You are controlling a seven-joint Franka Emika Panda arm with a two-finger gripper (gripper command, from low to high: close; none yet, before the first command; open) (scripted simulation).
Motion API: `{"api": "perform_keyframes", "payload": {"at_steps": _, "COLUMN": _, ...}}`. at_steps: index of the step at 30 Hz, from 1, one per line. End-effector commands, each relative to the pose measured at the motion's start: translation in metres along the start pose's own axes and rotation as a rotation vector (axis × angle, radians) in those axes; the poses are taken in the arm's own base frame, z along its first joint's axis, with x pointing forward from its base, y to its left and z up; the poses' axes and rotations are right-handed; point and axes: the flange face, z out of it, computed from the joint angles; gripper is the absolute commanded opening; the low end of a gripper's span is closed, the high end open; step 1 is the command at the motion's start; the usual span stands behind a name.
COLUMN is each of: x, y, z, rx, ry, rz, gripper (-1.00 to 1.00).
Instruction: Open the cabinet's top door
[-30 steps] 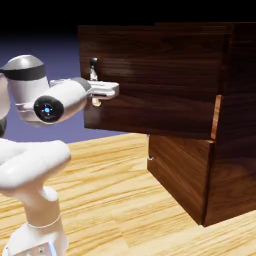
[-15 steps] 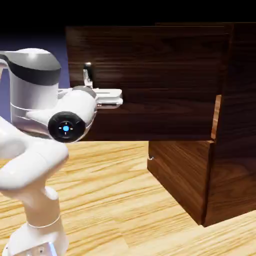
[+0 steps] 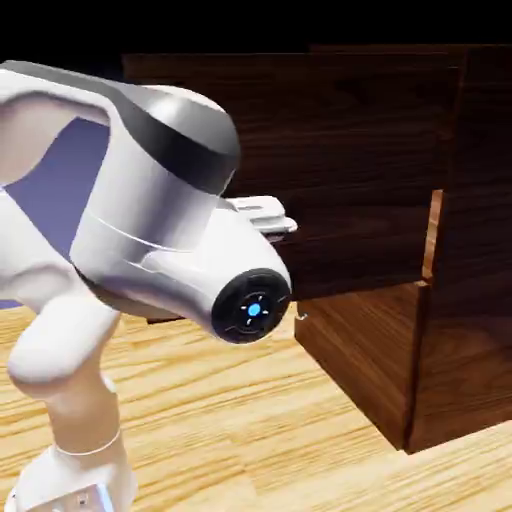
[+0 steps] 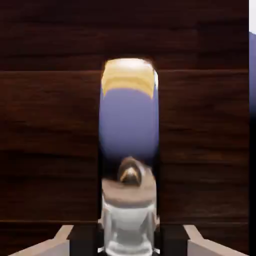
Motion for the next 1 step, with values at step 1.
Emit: {"api": "perform_keyframes", "payload": {"at_steps": 1, "x": 0.0000, "y": 0.0002, "z": 0.0001, "rx": -0.001, "ry": 0.001, "rz": -0.001, "gripper": 1.00}}
